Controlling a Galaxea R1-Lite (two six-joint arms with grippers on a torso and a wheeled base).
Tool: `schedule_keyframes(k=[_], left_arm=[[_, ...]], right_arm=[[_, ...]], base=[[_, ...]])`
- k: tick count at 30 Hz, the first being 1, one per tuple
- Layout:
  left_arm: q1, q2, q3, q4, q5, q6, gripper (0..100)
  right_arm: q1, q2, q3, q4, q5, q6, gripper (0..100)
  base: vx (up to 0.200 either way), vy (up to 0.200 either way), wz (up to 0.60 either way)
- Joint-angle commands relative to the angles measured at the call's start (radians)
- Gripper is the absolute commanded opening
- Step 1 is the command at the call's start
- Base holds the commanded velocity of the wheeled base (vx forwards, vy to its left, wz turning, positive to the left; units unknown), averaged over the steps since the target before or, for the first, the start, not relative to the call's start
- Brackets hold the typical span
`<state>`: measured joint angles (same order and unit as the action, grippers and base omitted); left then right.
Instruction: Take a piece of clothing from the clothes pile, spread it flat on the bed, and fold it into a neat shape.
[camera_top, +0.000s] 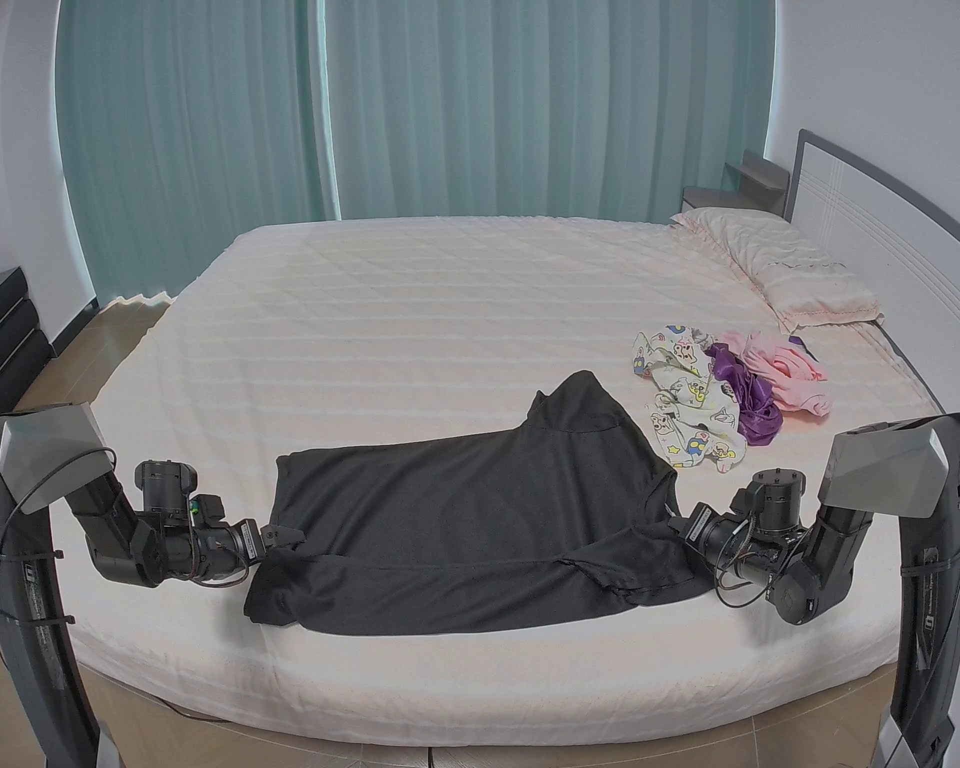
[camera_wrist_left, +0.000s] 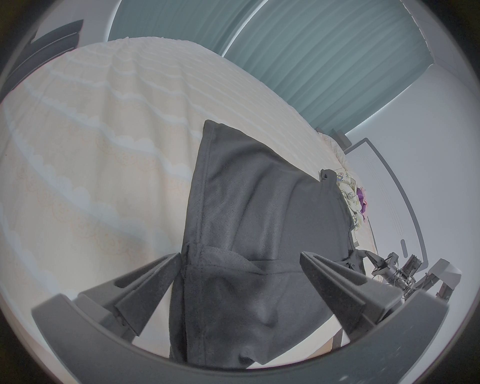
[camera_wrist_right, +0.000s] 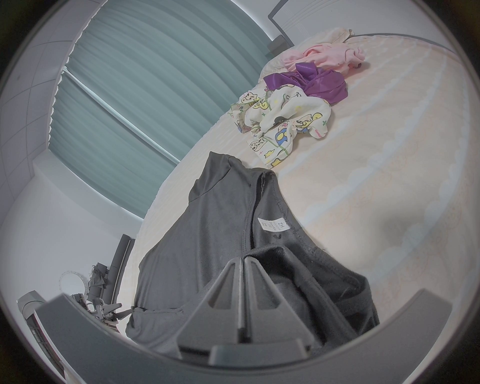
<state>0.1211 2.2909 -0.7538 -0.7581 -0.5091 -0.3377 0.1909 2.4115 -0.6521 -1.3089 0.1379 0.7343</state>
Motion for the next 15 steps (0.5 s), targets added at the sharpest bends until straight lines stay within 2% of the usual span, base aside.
schedule_keyframes(k=[1,7,8,15], left_arm=[[-0.009,0.039,-0.015,-0.010,-0.003,-0.001,100],[-0.009,0.059,-0.022,-0.035,0.008,0.002,100],[-0.009,0.061,-0.022,-0.035,0.009,0.002,0],[-0.006,0.059,-0.022,-0.035,0.050,0.003,0]], right_arm=[[0.001,0.005,0.002,-0.001,0.002,0.001,0],[0.004,0.017,0.009,-0.029,0.000,-0.003,0],[0.004,0.018,0.012,-0.035,0.000,-0.003,0],[0.004,0.020,0.016,-0.041,0.000,-0.003,0]], base=[[0.000,0.000,0.00],[0.000,0.000,0.00],[0.000,0.000,0.00],[0.000,0.000,0.00]])
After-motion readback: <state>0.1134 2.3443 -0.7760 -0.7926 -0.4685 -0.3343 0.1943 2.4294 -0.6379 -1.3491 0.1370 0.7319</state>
